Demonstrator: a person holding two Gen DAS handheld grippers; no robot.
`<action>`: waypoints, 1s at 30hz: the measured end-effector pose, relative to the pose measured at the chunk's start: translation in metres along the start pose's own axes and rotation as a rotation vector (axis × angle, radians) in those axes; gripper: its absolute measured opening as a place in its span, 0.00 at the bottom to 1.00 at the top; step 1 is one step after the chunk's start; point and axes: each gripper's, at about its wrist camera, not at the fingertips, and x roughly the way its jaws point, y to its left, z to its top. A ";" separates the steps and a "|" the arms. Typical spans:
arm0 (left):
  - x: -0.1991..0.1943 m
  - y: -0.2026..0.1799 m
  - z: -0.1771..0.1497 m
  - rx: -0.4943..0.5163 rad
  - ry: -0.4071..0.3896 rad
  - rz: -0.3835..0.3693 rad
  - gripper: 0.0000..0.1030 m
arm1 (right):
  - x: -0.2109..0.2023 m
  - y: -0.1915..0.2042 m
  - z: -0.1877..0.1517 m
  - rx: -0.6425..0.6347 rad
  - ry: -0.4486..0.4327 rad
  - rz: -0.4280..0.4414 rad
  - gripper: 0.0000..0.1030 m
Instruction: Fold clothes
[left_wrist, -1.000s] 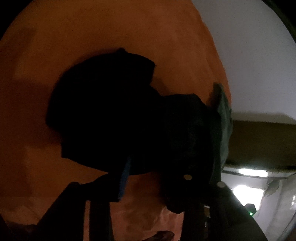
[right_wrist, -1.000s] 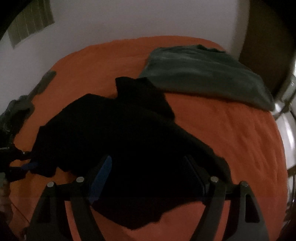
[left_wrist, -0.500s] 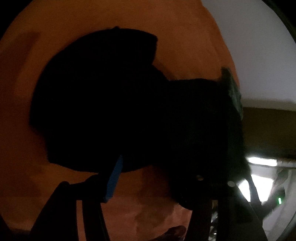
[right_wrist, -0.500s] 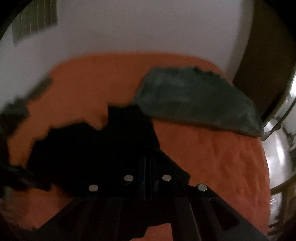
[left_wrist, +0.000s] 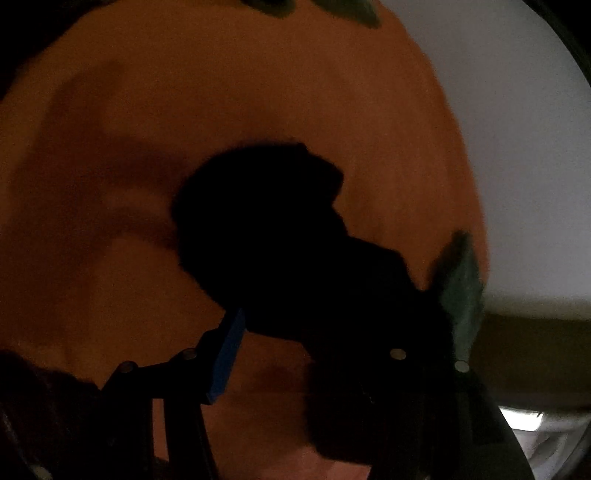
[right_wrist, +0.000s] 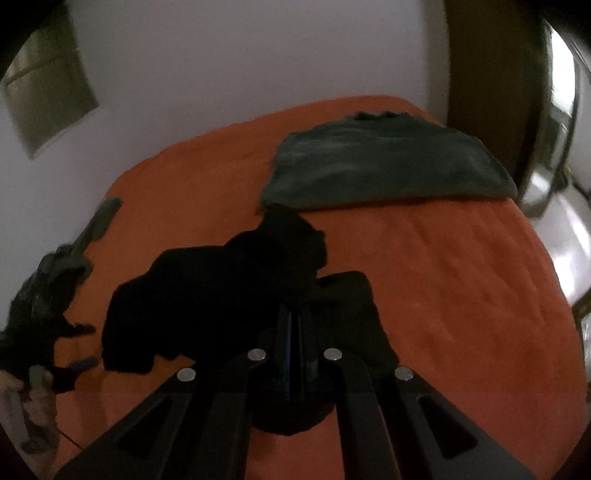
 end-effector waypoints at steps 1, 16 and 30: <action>-0.007 0.000 -0.006 -0.006 -0.008 -0.021 0.55 | -0.005 0.006 0.001 -0.020 -0.014 0.011 0.02; -0.006 -0.025 -0.089 0.200 0.432 -0.502 0.73 | -0.093 0.087 -0.004 -0.204 -0.026 0.293 0.02; -0.009 0.002 -0.082 0.221 0.404 -0.409 0.32 | -0.082 0.111 -0.030 -0.397 0.058 0.269 0.02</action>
